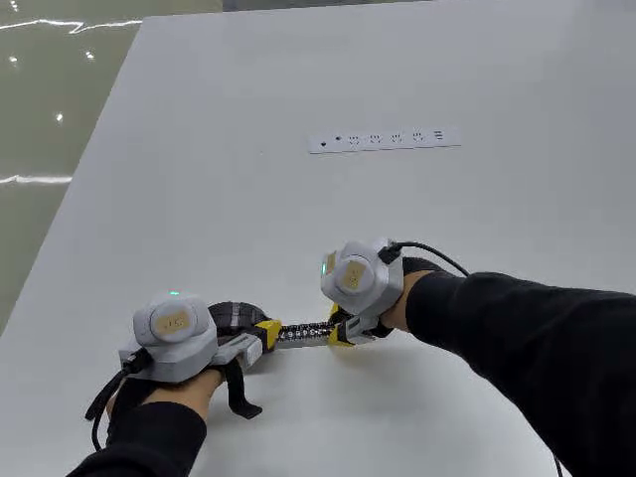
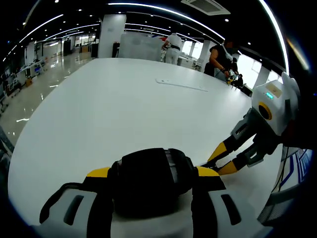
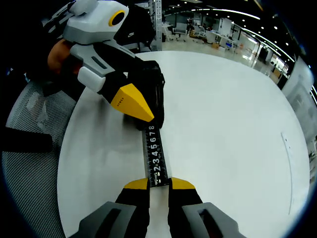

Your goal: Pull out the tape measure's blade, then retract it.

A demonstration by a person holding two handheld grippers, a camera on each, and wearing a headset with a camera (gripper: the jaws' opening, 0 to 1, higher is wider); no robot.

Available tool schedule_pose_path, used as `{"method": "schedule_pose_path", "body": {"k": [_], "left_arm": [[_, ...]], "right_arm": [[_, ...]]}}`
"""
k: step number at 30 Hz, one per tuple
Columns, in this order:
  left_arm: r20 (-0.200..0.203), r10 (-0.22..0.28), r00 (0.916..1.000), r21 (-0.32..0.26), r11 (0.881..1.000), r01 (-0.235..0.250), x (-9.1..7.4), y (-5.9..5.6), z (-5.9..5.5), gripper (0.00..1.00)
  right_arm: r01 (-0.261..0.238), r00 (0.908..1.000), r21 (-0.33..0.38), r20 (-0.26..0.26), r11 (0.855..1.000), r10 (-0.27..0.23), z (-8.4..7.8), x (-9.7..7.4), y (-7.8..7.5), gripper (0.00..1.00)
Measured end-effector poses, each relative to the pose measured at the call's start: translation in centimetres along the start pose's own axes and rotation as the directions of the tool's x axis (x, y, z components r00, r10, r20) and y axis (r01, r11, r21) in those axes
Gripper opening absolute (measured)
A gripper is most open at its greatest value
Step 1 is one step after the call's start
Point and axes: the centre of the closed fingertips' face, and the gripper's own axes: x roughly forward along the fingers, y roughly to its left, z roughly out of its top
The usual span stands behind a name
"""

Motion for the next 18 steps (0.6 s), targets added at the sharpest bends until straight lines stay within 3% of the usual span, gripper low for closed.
{"method": "schedule_pose_path", "body": {"k": [18], "left_arm": [[-0.002,-0.001,1.0,-0.003,1.0,0.001,-0.01,-0.01,0.07,0.59]], "right_arm": [[0.004,0.9999,-0.003,0.014,1.0,-0.004,0.73,0.39,0.05,0.09]]}}
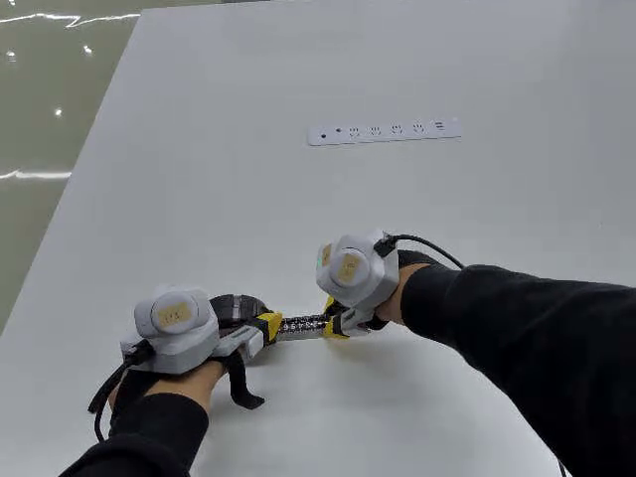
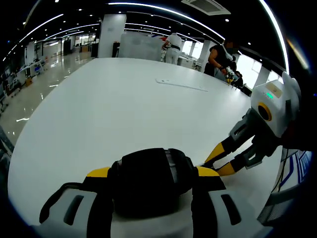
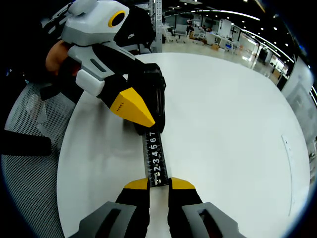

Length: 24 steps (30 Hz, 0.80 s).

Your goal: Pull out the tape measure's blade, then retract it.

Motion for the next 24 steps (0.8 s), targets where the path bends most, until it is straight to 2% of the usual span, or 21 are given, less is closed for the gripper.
{"method": "schedule_pose_path", "body": {"k": [24], "left_arm": [[-0.003,-0.002,1.0,0.003,1.0,0.002,0.03,-0.04,-0.03,0.59]], "right_arm": [[0.008,0.9996,0.011,0.026,1.0,-0.008,0.77,0.32,0.19,0.09]]}}
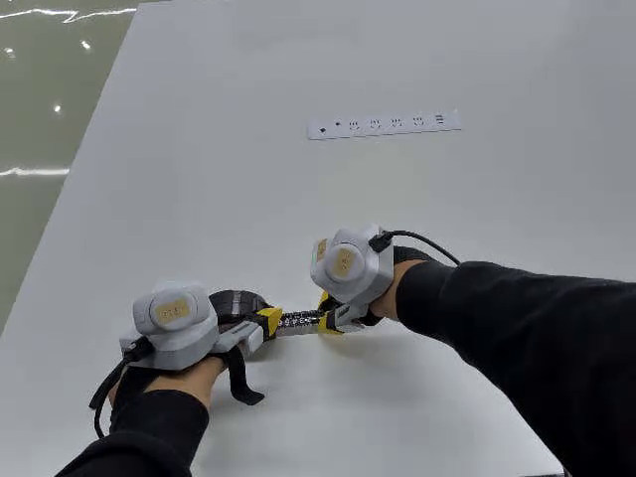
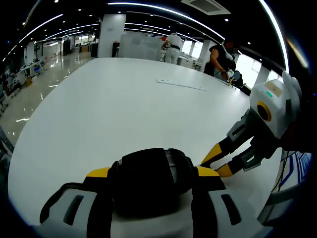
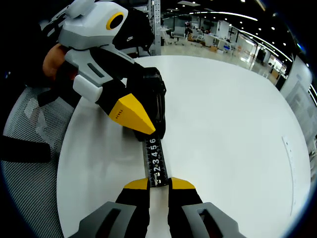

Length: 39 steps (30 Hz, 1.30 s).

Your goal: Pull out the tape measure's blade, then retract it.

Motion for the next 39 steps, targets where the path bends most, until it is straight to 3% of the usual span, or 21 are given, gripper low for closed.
{"method": "schedule_pose_path", "body": {"k": [39], "left_arm": [[-0.002,-0.015,0.9999,-0.007,1.0,0.015,0.0,0.0,-0.1,0.59]], "right_arm": [[-0.006,0.9989,0.009,0.046,1.0,0.006,2.1,1.6,0.3,0.09]]}}
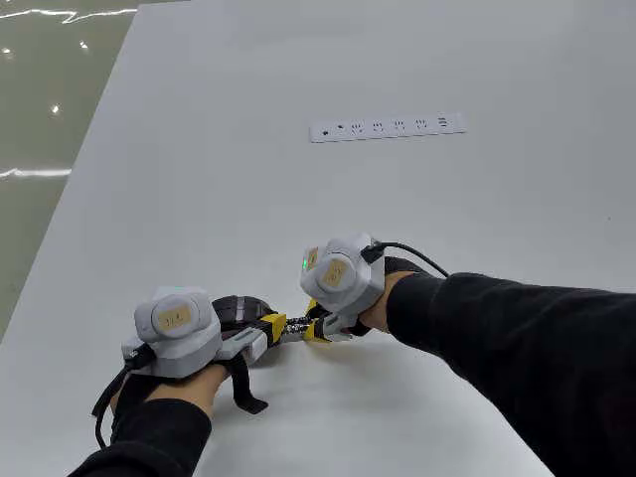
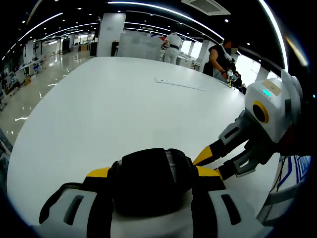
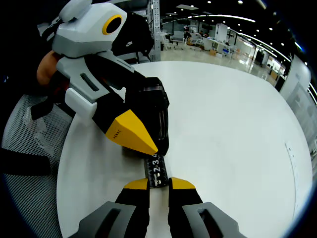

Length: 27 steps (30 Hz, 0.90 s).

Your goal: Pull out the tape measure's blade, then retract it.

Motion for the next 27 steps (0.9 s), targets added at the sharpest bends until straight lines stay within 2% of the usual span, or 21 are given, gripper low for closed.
{"method": "schedule_pose_path", "body": {"k": [14,27], "left_arm": [[0.002,-0.005,1.0,-0.004,1.0,0.005,0.02,0.03,-0.01,0.59],[0.006,0.0,1.0,-0.003,1.0,0.0,0.01,0.01,0.05,0.59]], "right_arm": [[-0.005,0.9998,0.013,0.019,1.0,0.005,0.69,0.28,0.1,0.09],[-0.016,0.9997,-0.015,0.018,1.0,0.017,0.87,0.28,0.17,0.09]]}}
